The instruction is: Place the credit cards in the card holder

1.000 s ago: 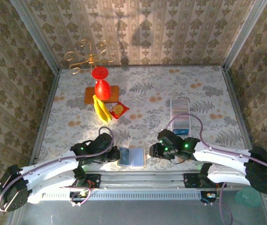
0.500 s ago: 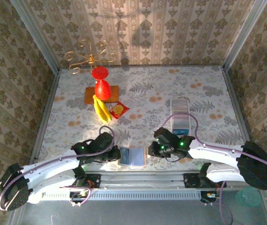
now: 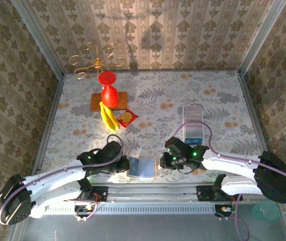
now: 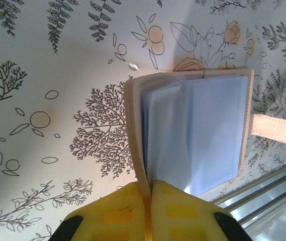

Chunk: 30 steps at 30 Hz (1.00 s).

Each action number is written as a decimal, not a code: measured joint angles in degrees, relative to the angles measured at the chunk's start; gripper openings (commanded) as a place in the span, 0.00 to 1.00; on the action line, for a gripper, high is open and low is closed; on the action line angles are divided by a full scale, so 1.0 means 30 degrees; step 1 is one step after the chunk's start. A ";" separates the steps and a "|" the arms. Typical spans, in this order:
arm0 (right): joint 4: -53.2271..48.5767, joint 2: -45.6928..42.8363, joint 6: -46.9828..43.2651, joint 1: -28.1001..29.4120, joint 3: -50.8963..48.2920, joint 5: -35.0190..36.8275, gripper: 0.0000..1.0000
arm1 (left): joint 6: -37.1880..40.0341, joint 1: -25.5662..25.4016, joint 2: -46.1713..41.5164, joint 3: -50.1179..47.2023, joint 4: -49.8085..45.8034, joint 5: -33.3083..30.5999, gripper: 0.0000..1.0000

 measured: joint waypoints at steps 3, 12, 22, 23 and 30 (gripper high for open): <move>-0.0007 0.0000 -0.0036 0.0000 0.0000 -0.0087 0.00 | 0.0007 0.0000 0.0000 0.0007 0.0000 0.0007 0.08; 0.0007 0.0000 0.0015 0.0000 0.0000 -0.0284 0.00 | 0.0663 0.0000 0.1224 0.1202 0.1071 0.1035 0.43; 0.0066 -0.0007 0.0444 0.0000 -0.0255 -0.0270 0.00 | 0.1836 -0.0678 0.6900 0.4175 0.4539 0.3541 0.44; 0.0095 -0.0036 0.0525 0.0000 -0.0335 -0.0262 0.00 | 0.1916 -0.0765 0.7650 0.4342 0.4925 0.3832 0.43; 0.0102 -0.0670 0.1005 0.0000 -0.0845 0.0240 0.00 | 0.2011 -0.1151 1.1030 0.4612 0.6929 0.4750 0.37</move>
